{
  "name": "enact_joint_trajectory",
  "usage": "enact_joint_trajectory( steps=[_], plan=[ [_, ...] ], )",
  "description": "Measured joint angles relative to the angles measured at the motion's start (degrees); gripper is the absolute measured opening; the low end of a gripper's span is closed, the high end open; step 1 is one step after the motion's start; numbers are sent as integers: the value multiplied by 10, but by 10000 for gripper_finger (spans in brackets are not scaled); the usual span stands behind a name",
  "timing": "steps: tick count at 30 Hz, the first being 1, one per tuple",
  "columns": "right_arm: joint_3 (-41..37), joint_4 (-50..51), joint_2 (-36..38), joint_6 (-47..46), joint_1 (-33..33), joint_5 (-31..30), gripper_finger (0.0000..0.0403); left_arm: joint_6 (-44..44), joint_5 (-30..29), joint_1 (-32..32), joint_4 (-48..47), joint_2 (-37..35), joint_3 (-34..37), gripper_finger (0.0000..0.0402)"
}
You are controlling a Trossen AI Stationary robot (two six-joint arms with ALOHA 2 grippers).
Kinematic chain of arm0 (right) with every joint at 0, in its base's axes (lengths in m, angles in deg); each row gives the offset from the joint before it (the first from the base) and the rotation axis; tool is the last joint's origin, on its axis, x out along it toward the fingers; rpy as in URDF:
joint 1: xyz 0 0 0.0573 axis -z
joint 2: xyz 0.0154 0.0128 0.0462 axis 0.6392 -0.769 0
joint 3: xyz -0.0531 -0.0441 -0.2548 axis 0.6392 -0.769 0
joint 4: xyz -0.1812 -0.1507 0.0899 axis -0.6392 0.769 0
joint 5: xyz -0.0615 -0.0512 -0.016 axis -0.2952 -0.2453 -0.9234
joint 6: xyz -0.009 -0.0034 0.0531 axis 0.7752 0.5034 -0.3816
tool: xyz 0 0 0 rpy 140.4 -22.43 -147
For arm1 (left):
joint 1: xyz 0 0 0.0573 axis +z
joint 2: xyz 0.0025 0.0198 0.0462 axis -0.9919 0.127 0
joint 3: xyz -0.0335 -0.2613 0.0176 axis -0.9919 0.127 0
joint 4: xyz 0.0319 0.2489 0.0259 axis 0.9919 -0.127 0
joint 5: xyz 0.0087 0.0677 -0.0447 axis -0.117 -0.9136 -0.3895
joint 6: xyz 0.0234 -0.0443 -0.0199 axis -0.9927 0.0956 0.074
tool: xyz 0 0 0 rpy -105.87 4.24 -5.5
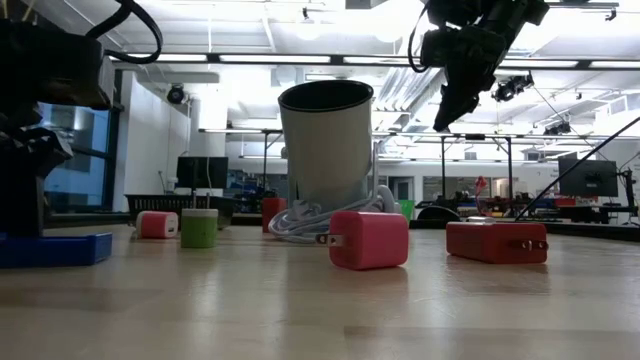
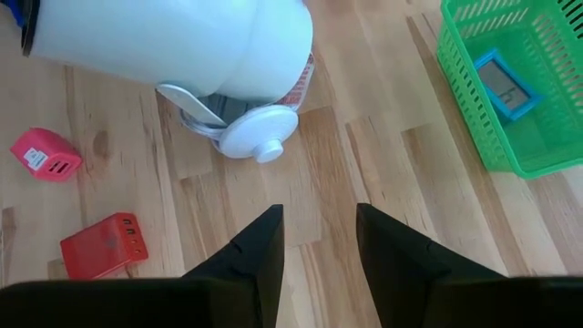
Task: Pick & Place Office items
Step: Put the blue digital timer into the green bin
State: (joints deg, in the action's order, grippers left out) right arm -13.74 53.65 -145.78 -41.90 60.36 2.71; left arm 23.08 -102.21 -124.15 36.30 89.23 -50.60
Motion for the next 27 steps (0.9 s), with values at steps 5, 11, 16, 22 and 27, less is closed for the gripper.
enact_joint_trajectory(
  steps=[5,11,16,22,27],
  plan=[
    [0,0,0,0,0,0,125,-1,0,0,-2,0,1,205],
    [0,0,0,0,0,0,125,7,1,0,-2,1,1,189],
    [0,0,0,0,0,0,125,8,2,0,-1,1,1,188],
    [0,0,0,0,0,0,125,7,3,0,0,1,2,188],
    [0,0,0,0,0,0,125,9,4,0,1,1,2,188]
  ],
)
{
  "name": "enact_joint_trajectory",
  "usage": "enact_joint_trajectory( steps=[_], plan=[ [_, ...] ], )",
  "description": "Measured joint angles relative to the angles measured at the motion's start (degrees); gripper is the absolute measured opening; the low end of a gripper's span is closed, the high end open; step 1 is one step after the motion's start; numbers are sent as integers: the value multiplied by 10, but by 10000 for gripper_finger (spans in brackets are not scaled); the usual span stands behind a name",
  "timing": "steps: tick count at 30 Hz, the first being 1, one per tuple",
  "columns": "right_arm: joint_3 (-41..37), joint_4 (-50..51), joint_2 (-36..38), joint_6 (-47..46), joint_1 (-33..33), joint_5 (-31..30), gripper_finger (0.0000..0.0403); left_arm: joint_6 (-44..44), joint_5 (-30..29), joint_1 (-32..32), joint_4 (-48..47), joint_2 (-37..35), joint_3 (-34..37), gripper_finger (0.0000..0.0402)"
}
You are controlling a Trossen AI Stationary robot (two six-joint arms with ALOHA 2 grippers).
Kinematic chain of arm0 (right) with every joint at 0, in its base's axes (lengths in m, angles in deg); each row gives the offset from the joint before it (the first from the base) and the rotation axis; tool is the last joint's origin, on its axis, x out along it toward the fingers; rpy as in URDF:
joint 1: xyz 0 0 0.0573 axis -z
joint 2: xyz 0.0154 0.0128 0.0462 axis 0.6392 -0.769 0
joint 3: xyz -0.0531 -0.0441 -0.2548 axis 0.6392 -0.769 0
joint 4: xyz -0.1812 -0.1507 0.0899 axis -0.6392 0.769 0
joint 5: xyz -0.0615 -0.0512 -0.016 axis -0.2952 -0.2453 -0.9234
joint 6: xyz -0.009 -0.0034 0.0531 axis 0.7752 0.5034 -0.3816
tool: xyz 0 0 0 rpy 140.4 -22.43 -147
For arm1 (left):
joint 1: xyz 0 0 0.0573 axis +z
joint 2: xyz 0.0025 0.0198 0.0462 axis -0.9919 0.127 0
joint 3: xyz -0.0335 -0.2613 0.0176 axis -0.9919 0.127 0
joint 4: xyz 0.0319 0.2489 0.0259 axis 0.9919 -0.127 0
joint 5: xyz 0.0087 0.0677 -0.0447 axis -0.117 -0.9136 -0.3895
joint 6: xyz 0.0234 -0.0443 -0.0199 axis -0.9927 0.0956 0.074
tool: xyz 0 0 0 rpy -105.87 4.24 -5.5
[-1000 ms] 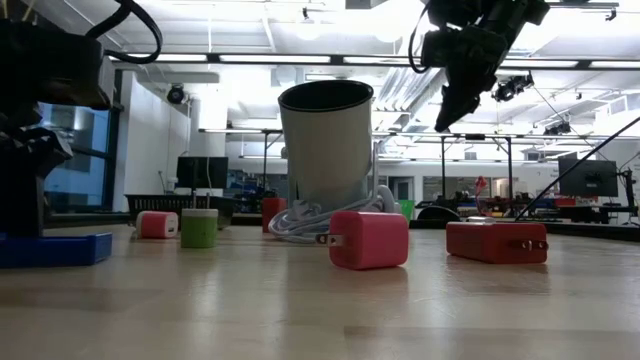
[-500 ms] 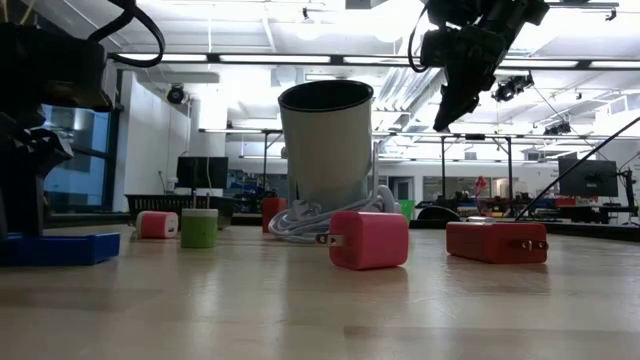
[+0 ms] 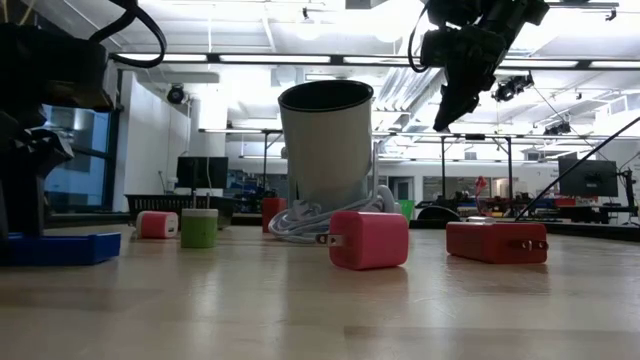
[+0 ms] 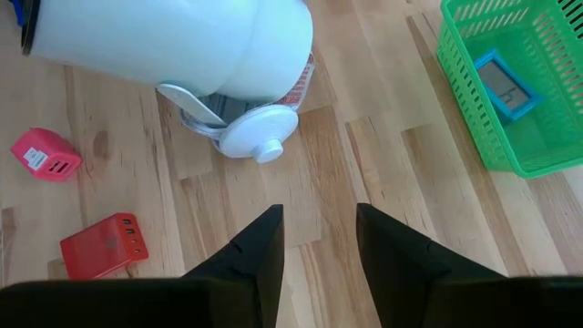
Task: Pick & Place Office items
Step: Put the blue digital timer into the green bin
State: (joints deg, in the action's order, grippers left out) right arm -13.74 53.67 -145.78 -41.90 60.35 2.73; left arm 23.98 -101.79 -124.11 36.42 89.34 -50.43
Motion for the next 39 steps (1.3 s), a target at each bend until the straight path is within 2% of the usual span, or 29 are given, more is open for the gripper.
enact_joint_trajectory(
  steps=[11,28,39],
  plan=[
    [0,0,0,0,0,0,125,-5,0,0,1,0,0,154],
    [0,0,0,0,0,0,125,-33,-7,0,2,-1,0,162],
    [0,-1,0,0,0,0,125,-65,-9,9,3,-39,2,163]
  ],
)
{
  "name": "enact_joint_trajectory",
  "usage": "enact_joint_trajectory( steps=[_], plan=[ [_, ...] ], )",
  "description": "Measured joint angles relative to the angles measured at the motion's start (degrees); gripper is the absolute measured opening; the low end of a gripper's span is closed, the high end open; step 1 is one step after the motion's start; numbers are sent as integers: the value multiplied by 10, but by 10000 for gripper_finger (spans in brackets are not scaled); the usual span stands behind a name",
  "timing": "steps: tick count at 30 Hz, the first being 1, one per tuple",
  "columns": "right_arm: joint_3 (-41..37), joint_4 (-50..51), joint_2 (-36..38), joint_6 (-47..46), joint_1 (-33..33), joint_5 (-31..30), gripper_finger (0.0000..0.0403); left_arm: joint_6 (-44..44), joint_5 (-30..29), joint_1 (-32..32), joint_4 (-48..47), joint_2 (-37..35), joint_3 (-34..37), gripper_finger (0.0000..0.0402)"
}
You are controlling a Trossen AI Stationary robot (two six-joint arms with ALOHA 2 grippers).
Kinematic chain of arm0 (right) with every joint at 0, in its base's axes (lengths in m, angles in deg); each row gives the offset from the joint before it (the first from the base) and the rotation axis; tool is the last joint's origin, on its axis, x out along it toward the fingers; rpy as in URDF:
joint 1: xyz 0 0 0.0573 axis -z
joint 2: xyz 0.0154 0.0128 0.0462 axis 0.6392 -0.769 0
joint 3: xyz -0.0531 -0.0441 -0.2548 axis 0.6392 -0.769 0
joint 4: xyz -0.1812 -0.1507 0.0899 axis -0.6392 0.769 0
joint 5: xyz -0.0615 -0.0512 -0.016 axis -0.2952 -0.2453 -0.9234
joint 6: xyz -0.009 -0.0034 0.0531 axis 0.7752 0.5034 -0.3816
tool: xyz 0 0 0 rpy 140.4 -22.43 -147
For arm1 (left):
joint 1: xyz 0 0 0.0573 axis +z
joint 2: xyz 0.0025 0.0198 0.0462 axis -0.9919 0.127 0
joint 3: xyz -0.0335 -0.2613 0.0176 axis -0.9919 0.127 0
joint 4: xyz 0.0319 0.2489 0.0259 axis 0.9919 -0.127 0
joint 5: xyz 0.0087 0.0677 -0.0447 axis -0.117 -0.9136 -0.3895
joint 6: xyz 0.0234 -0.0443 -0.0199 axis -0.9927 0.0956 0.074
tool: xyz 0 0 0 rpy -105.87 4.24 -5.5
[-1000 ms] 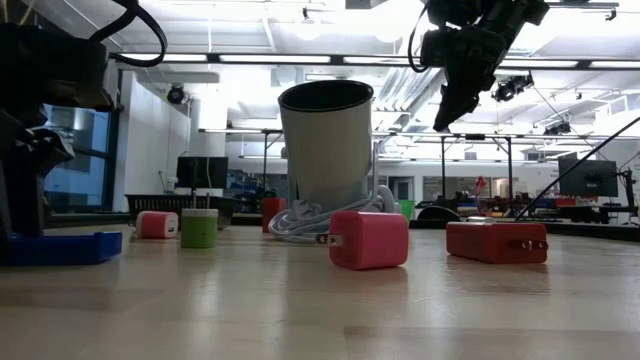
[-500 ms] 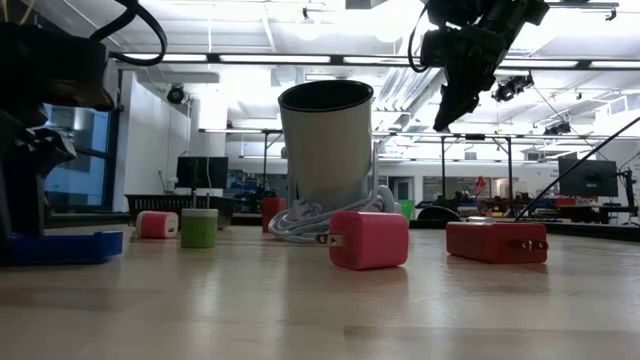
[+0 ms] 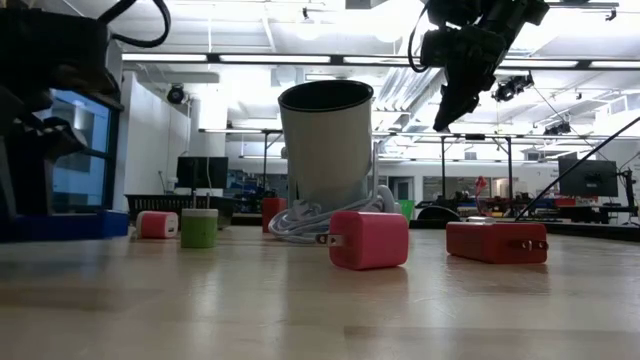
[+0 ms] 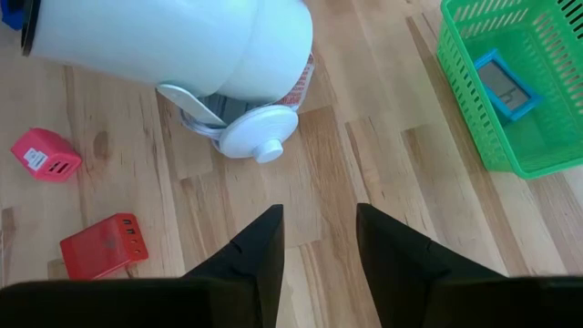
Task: Pick & Place Office items
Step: Put the blue digital timer into the green bin
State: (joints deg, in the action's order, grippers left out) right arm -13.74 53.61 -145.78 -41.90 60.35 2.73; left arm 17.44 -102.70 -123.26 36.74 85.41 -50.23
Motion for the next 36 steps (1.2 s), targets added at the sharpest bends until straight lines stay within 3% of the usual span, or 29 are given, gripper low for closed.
enact_joint_trajectory(
  steps=[12,25,36],
  plan=[
    [0,0,0,0,0,0,125,-19,-5,5,-5,-20,-1,163],
    [0,-2,0,0,0,0,125,-105,-4,61,-53,-158,-1,163],
    [0,-12,0,0,0,0,125,-185,84,157,-73,-217,-5,158]
  ],
)
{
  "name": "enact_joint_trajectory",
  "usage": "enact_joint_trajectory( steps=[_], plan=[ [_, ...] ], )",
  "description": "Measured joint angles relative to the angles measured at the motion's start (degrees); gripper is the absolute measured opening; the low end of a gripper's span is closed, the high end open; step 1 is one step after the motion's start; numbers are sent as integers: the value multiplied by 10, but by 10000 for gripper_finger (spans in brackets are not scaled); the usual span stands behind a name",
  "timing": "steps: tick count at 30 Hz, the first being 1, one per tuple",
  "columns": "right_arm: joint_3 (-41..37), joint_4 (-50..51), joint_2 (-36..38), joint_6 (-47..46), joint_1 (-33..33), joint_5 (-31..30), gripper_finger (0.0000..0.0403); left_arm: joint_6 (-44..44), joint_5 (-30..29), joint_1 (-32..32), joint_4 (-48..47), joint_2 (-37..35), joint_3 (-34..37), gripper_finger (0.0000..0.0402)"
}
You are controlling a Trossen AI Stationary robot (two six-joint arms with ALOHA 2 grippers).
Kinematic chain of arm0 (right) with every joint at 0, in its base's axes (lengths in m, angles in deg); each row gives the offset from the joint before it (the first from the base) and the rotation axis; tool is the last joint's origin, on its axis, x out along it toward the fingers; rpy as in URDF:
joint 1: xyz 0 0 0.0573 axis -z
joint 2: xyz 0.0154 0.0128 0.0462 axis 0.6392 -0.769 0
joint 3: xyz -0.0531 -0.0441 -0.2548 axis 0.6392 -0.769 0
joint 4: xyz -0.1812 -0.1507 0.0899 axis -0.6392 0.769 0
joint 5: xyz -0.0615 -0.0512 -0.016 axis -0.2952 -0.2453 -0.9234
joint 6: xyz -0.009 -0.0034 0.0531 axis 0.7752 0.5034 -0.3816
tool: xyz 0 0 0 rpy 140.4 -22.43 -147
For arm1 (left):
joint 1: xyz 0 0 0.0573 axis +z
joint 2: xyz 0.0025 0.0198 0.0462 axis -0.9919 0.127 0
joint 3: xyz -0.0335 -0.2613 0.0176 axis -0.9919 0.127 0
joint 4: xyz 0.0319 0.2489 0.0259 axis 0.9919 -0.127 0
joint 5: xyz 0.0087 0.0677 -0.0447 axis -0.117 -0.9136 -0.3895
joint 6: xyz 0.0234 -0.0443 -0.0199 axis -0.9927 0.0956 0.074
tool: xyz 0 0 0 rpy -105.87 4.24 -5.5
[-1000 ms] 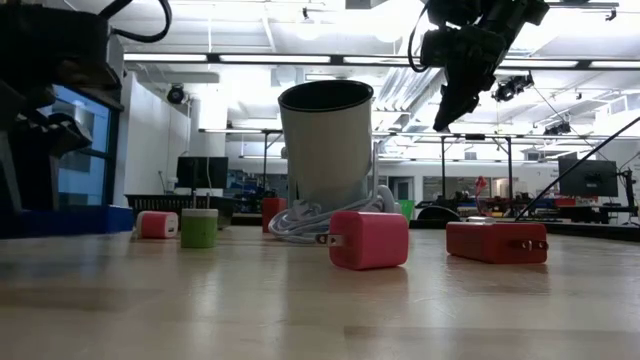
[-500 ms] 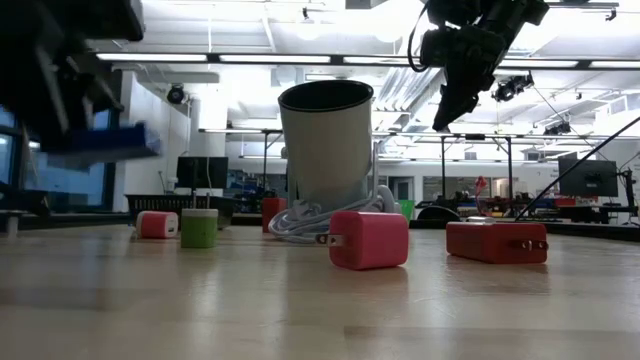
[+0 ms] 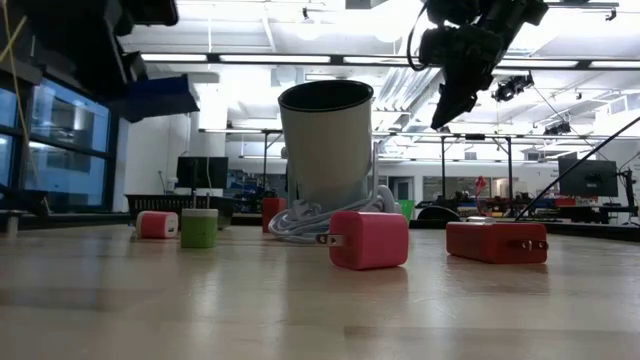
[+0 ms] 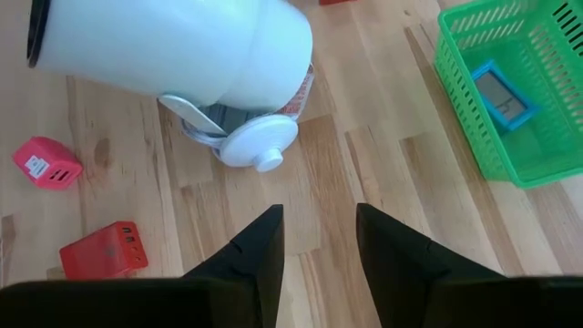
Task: Pick & Place Office items
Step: Put the blue digital timer into the green bin
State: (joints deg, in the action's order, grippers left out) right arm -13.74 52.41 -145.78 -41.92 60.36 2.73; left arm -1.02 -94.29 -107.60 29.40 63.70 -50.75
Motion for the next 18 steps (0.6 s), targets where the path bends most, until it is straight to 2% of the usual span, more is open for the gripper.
enact_joint_trajectory(
  steps=[18],
  plan=[
    [0,-13,0,0,0,1,125,-189,17,117,-158,0,-162,159]
  ],
)
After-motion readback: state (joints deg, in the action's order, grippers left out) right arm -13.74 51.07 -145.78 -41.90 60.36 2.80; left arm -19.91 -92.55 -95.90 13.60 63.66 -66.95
